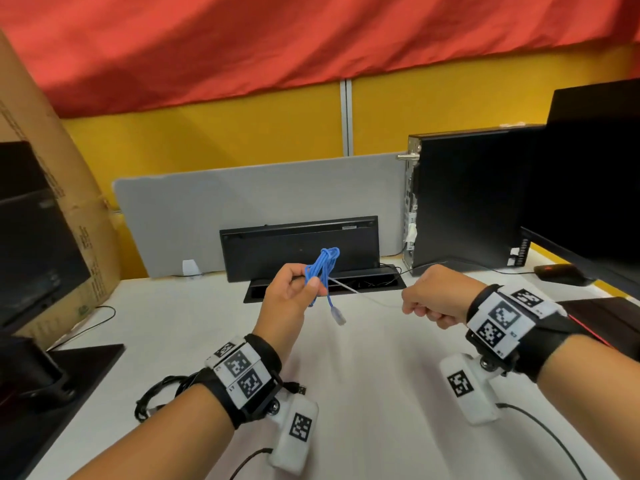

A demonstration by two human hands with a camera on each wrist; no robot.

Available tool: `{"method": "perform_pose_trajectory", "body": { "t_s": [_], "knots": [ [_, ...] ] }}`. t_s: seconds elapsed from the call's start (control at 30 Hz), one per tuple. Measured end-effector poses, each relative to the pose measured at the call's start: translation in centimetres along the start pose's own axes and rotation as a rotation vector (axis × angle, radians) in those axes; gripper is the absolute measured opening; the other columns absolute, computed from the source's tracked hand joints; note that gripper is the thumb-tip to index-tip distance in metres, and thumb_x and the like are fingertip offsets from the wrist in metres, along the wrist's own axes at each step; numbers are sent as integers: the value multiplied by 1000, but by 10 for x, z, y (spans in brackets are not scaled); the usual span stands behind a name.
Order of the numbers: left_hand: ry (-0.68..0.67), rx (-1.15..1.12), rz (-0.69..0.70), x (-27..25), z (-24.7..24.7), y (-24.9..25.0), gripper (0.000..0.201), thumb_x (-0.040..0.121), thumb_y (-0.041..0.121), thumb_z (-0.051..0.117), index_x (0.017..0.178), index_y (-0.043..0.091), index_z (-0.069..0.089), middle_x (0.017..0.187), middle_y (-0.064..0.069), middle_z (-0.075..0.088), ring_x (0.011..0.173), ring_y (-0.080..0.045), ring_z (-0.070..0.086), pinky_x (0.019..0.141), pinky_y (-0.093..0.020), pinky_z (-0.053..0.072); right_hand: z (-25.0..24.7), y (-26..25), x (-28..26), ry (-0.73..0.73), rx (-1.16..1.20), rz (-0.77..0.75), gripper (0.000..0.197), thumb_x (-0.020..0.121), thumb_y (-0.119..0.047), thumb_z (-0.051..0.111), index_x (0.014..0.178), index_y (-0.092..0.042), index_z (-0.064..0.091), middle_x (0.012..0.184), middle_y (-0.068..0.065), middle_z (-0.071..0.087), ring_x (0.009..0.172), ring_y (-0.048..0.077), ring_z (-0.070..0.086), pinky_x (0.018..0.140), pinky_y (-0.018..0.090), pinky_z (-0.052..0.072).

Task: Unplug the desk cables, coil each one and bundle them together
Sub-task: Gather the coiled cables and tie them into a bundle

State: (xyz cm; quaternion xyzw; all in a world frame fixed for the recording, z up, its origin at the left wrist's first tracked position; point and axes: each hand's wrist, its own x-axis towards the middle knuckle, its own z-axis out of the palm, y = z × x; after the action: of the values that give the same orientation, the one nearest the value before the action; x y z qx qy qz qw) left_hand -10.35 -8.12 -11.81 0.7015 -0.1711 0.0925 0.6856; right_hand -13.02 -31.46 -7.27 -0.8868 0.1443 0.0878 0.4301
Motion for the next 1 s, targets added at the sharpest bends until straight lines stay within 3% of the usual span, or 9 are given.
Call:
{"method": "perform_pose_trajectory", "body": {
  "t_s": [0.1,0.3,0.4,0.47,0.6,0.67,0.73,0.83,1.0],
  "knots": [
    [-59,-12,34,-4,-1,1,14,86,23,58,98,14,56,77,-1,68,80,-15,59,77,-32,44,9,-12,-2,-46,38,12,9,79,-6,60,72,-2,64,56,5,50,39,14,32,41,18,26],
    [-165,31,-1,-14,3,-2,5,94,15,57,92,10,57,70,5,63,74,-12,59,74,-28,47,24,-38,-7,-123,241,-46,11,82,-5,58,71,-4,63,53,3,48,39,11,30,38,17,23],
    [-121,37,-105,-14,8,-1,39,103,29,36,80,6,58,61,0,57,66,-13,56,82,-38,50,26,-42,-10,-134,258,-77,12,81,-7,60,70,-5,64,54,3,49,41,11,31,39,18,24],
    [-78,33,-176,-13,10,-2,53,105,35,26,80,6,64,56,-2,56,59,-12,56,80,-38,50,28,-41,-12,-148,245,-87,12,82,-8,61,70,-6,66,57,3,49,43,11,32,40,19,24],
    [-86,20,-106,-15,13,-1,28,101,19,38,100,15,66,58,-4,59,62,-20,59,76,-40,55,31,-37,-15,-162,227,-75,11,83,-7,62,73,-5,65,58,3,48,45,11,32,43,21,24],
    [-99,45,-73,-13,14,0,26,100,15,43,98,19,68,63,-1,65,63,-13,64,65,-24,54,30,-35,-15,-155,230,-69,9,84,-6,64,75,-4,65,59,3,48,46,11,33,43,21,27],
    [-101,59,-55,-13,16,2,27,100,19,44,95,21,70,68,-1,70,66,-9,67,61,-15,52,29,-33,-15,-147,251,-75,6,83,-4,66,78,-2,66,59,5,50,46,12,37,43,22,33],
    [-81,15,-52,-14,19,3,26,99,20,47,93,23,72,74,-4,71,71,-11,68,67,-19,55,28,-30,-15,-132,314,-99,4,81,-1,70,78,0,67,57,6,54,45,13,45,47,23,44],
    [-126,-57,-72,-19,23,6,26,99,12,46,99,17,71,79,-4,73,73,-12,69,67,-19,53,28,-26,-16,-140,378,-84,3,81,-1,70,78,1,69,54,5,55,45,13,48,47,24,46]
  ]
}}
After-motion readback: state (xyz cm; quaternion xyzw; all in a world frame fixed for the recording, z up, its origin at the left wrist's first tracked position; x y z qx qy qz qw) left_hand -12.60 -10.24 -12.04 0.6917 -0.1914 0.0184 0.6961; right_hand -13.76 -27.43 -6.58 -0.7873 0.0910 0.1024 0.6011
